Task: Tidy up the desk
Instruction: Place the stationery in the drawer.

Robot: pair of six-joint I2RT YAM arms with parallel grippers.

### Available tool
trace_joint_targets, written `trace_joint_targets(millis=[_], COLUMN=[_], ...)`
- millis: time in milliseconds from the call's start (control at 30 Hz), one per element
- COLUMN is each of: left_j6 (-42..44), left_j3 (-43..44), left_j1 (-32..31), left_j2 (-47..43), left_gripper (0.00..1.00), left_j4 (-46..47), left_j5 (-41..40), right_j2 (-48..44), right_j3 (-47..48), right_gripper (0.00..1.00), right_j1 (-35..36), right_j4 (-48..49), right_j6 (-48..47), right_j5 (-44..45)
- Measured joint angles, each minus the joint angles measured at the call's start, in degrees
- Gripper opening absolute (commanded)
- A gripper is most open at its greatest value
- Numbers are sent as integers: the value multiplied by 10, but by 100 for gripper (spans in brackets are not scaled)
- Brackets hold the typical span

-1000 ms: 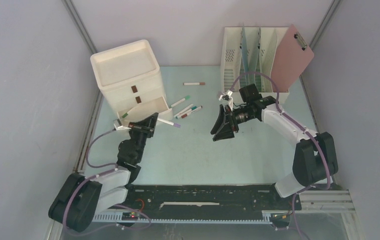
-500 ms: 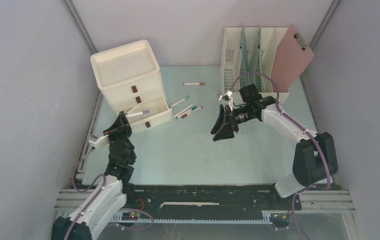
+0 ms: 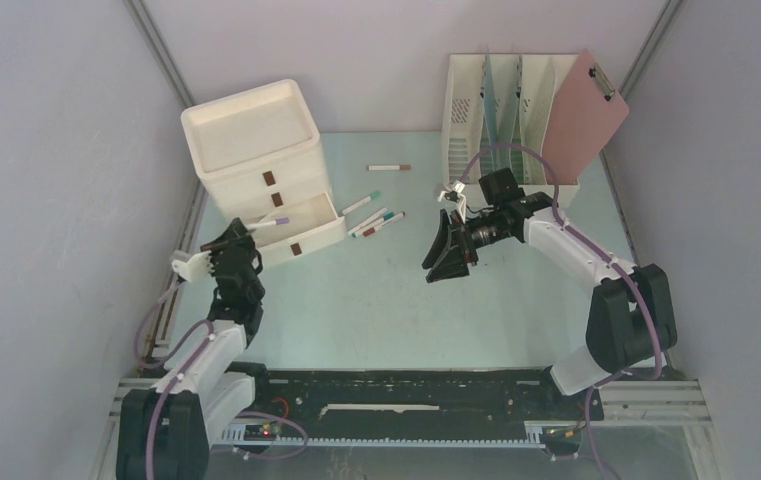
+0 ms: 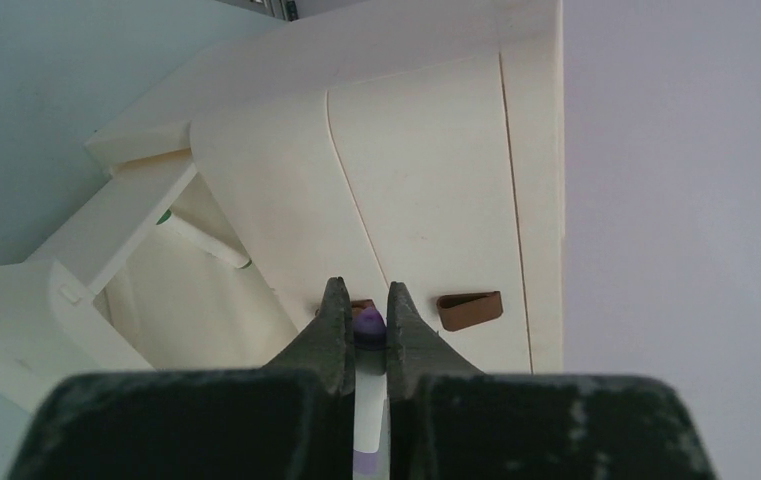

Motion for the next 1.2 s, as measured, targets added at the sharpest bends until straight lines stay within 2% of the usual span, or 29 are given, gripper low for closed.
trace_joint_targets(millis=[133, 467, 700, 833, 1200], left_j6=[0, 3, 18, 31, 84], left_j3=[12, 42, 50, 50, 40], left_j1=[12, 29, 35, 35, 36], left_j2=[52, 137, 139, 108, -6], left_gripper=[8, 53, 82, 99, 100], left_j4=[20, 54, 61, 37, 11], left_j5=[27, 65, 76, 79, 125], right_j2=[0, 0, 0, 0, 0], right_j3=[0, 0, 0, 0, 0], right_gripper=[61, 61, 61, 61, 61], right_j1=[0, 0, 0, 0, -4], right_j4=[0, -3, -9, -9, -10], right_j6=[-2, -8, -12, -12, -14], right_j5=[1, 3, 6, 7, 10])
